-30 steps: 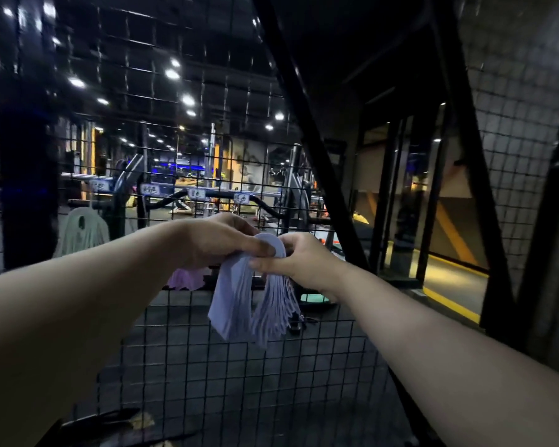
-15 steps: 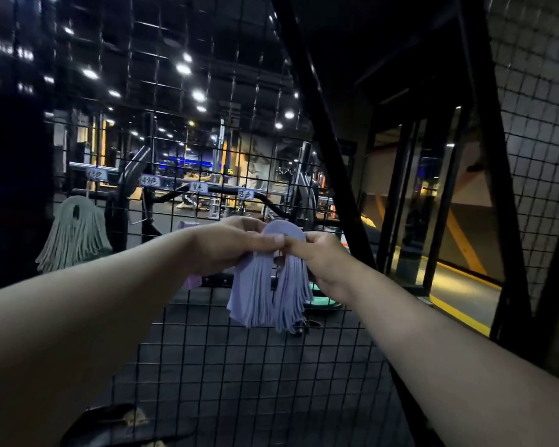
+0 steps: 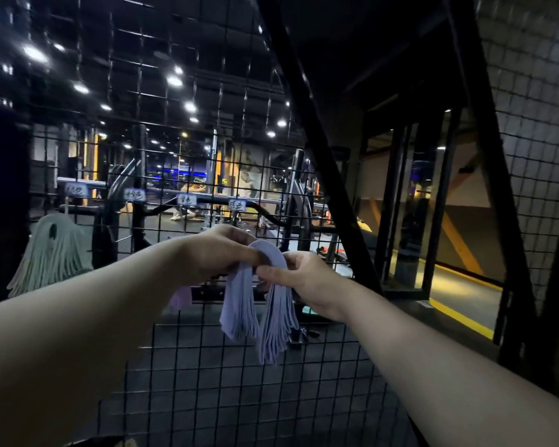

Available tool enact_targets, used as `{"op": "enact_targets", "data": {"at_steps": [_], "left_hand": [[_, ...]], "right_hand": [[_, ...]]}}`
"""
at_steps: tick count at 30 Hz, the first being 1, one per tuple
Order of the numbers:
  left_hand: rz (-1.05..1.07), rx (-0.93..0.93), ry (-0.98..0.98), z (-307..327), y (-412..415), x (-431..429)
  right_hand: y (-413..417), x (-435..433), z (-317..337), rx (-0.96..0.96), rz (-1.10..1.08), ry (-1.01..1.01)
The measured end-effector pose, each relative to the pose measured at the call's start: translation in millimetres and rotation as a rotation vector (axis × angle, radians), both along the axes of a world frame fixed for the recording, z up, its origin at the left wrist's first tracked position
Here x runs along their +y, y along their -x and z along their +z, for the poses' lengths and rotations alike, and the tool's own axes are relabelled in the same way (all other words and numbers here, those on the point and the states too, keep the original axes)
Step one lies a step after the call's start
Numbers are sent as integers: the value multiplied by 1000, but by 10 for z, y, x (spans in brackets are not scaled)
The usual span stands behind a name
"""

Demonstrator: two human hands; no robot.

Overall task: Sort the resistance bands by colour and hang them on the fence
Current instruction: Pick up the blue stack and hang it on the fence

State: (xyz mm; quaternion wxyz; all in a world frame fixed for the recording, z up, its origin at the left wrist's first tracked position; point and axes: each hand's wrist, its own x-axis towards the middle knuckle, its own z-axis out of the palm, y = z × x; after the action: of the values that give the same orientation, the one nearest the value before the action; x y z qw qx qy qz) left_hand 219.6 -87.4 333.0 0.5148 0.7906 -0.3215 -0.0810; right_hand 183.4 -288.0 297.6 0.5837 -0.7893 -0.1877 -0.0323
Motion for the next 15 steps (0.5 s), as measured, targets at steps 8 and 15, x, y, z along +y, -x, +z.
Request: {"op": "enact_targets", "data": {"at_steps": [8, 15], "left_hand": [[-4, -14, 14, 264, -45, -131], [30, 3, 78, 252, -135, -272]], "right_hand": [[-36, -63, 196, 17, -26, -128], [-22, -176, 261, -19, -68, -84]]}}
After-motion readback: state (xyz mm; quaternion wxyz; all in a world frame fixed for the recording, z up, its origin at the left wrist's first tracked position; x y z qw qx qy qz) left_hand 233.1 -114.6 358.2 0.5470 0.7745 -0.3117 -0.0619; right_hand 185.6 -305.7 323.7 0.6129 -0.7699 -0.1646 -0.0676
